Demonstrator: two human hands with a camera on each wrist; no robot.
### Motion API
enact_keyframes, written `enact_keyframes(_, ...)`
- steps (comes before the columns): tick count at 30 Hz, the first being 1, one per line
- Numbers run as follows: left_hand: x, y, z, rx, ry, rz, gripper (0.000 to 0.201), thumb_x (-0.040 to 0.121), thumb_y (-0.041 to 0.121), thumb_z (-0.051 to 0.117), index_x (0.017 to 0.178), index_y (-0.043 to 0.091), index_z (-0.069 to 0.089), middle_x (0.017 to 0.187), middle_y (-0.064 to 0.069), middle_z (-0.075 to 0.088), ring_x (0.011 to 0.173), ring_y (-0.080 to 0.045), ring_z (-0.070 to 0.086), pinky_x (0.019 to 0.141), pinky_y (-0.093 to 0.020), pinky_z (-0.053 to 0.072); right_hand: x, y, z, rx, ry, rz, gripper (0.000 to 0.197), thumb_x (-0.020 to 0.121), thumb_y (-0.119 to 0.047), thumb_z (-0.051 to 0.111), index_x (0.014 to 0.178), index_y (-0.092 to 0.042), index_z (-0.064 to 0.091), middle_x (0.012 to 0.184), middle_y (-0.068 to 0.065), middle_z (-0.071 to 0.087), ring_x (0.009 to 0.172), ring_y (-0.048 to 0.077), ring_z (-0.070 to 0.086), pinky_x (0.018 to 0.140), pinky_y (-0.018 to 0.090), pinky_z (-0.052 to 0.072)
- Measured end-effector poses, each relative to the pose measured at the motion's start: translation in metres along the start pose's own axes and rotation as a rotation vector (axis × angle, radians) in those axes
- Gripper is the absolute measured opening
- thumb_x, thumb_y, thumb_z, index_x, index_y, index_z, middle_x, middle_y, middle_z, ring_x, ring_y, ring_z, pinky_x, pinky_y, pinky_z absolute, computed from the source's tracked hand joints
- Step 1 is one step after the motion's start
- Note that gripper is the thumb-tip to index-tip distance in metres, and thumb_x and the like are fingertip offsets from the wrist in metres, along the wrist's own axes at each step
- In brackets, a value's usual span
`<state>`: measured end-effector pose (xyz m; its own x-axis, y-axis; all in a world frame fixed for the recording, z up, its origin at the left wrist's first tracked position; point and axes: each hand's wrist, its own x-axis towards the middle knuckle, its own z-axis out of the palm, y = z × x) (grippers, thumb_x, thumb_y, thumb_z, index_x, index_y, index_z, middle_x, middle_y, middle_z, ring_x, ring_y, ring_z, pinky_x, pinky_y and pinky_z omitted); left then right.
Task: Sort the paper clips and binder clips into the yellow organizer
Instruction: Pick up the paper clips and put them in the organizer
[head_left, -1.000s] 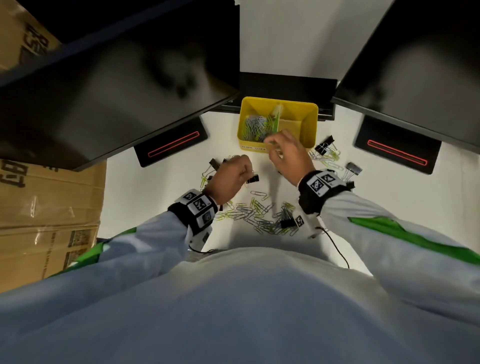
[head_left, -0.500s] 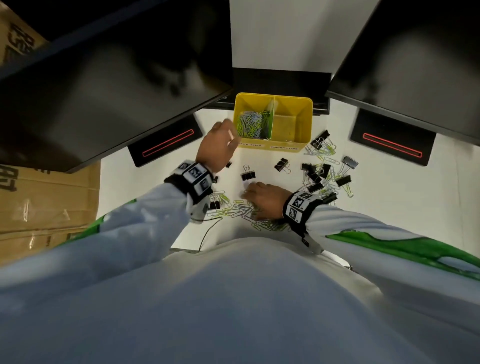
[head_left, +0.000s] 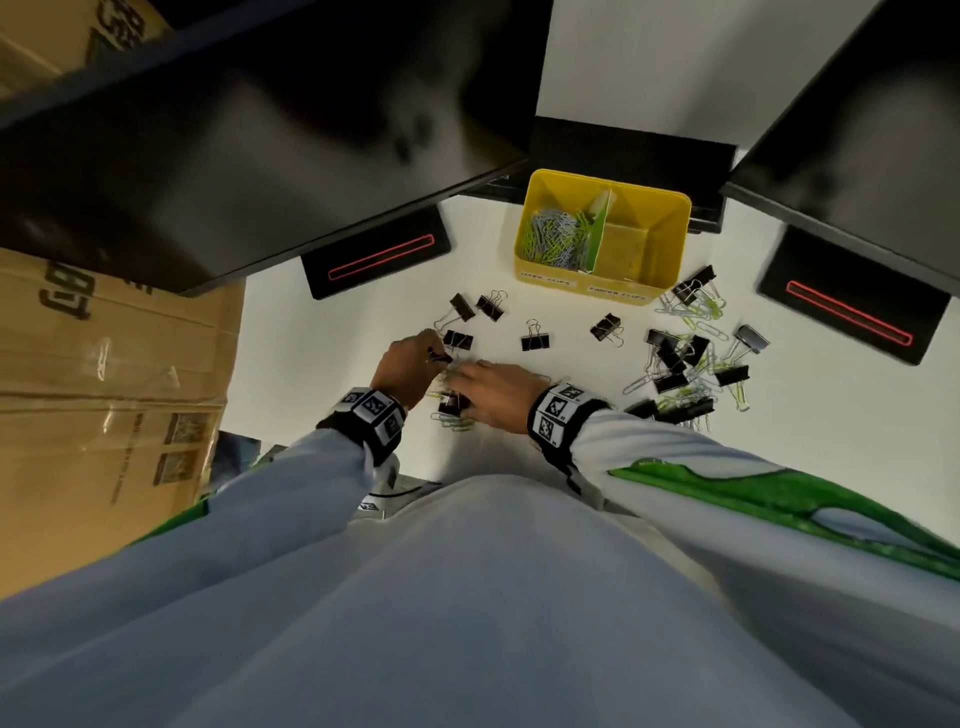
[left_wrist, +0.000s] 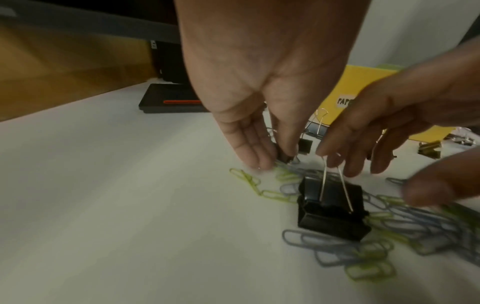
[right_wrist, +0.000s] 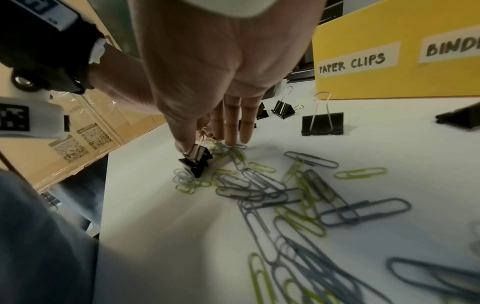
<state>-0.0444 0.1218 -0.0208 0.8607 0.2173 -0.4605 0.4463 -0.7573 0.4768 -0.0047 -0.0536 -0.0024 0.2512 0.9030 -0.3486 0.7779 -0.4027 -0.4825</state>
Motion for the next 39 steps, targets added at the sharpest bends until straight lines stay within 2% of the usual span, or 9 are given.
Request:
enact_keyframes(6, -0.001, 0.001, -0.015, -0.128, 0.056, 0.026, 0.006, 0.086, 0.011, 0.063, 0.09, 0.012, 0.068, 0.088, -0.003, 0.072, 0.082, -0.018, 0.066, 0.075, -0.033, 0.055, 0.021, -0.002, 0.006, 0.159, 0.034, 0.145, 0.013, 0.094, -0.017, 0.051, 0.105, -0.012, 0.058, 0.112, 0.007, 0.06, 0.093, 0.029, 0.063, 0.07, 0.035, 0.051)
enact_keyframes(9, -0.002, -0.008, -0.032, -0.136, 0.078, 0.05, 0.007, 0.089, 0.019, 0.065, 0.092, 0.013, 0.068, 0.085, 0.001, 0.072, 0.078, -0.015, 0.066, 0.07, -0.028, 0.053, 0.017, 0.003, 0.0, 0.419, 0.043, 0.22, 0.014, 0.094, -0.012, 0.052, 0.098, -0.009, 0.065, 0.1, 0.005, 0.066, 0.085, 0.022, 0.063, 0.074, 0.031, 0.05)
enact_keyframes(12, -0.002, -0.023, -0.049, -0.118, 0.104, 0.087, 0.006, 0.09, 0.016, 0.062, 0.092, 0.012, 0.067, 0.084, 0.003, 0.07, 0.074, -0.013, 0.063, 0.066, -0.02, 0.043, -0.001, 0.019, -0.016, 0.627, 0.172, 0.296, 0.01, 0.091, -0.009, 0.058, 0.091, -0.009, 0.068, 0.083, -0.007, 0.064, 0.074, 0.01, 0.06, 0.068, 0.02, 0.046)
enact_keyframes(15, 0.003, -0.04, -0.059, -0.086, 0.132, 0.066, 0.007, 0.091, 0.015, 0.061, 0.093, 0.011, 0.067, 0.084, 0.0, 0.069, 0.077, -0.017, 0.062, 0.068, -0.023, 0.045, -0.013, 0.045, -0.029, 0.712, 0.293, 0.402, 0.009, 0.09, -0.005, 0.059, 0.088, -0.009, 0.067, 0.072, -0.012, 0.059, 0.066, 0.007, 0.058, 0.065, 0.025, 0.049)
enact_keyframes(19, 0.009, -0.053, -0.061, -0.114, 0.048, 0.052, 0.006, 0.091, 0.014, 0.057, 0.092, 0.013, 0.063, 0.083, -0.005, 0.071, 0.079, -0.023, 0.066, 0.076, -0.032, 0.051, -0.018, 0.072, -0.04, 0.746, 0.364, 0.508, 0.018, 0.091, -0.002, 0.053, 0.083, -0.015, 0.063, 0.071, 0.0, 0.062, 0.063, 0.013, 0.06, 0.065, 0.036, 0.056)
enact_keyframes(24, 0.008, -0.036, -0.052, -0.255, -0.154, 0.057, 0.009, 0.094, 0.008, 0.049, 0.088, 0.014, 0.053, 0.081, 0.004, 0.07, 0.079, -0.017, 0.069, 0.069, -0.026, 0.052, -0.018, 0.074, -0.04, 0.897, 0.339, 0.587, 0.035, 0.092, 0.005, 0.039, 0.079, -0.022, 0.056, 0.071, 0.005, 0.059, 0.06, 0.017, 0.055, 0.058, 0.031, 0.054)
enact_keyframes(29, 0.005, -0.03, -0.043, -0.524, -0.164, 0.0, 0.014, 0.1, 0.024, 0.045, 0.09, 0.015, 0.047, 0.09, -0.01, 0.066, 0.073, -0.026, 0.073, 0.067, -0.034, 0.058, -0.012, 0.077, -0.041, 1.082, 0.499, 0.637, 0.03, 0.093, 0.011, 0.032, 0.091, -0.008, 0.054, 0.068, 0.009, 0.051, 0.055, 0.018, 0.05, 0.052, 0.03, 0.053)
enact_keyframes(34, 0.007, -0.038, -0.043, -0.327, 0.031, -0.018, 0.009, 0.099, 0.016, 0.041, 0.096, 0.015, 0.049, 0.084, -0.004, 0.069, 0.071, -0.018, 0.068, 0.06, -0.03, 0.055, -0.003, 0.08, -0.04, 1.08, 0.679, 0.726, 0.027, 0.092, 0.01, 0.036, 0.092, -0.004, 0.059, 0.074, 0.01, 0.057, 0.06, 0.02, 0.055, 0.061, 0.037, 0.055)
enact_keyframes(39, 0.016, -0.059, -0.043, 0.021, 0.24, 0.069, 0.007, 0.092, 0.014, 0.053, 0.097, 0.011, 0.058, 0.097, -0.013, 0.062, 0.086, -0.031, 0.059, 0.076, -0.04, 0.052, -0.007, 0.077, -0.034, 0.605, 0.624, 0.701, 0.02, 0.091, 0.002, 0.048, 0.103, -0.008, 0.061, 0.101, 0.011, 0.063, 0.086, 0.024, 0.062, 0.08, 0.041, 0.056)
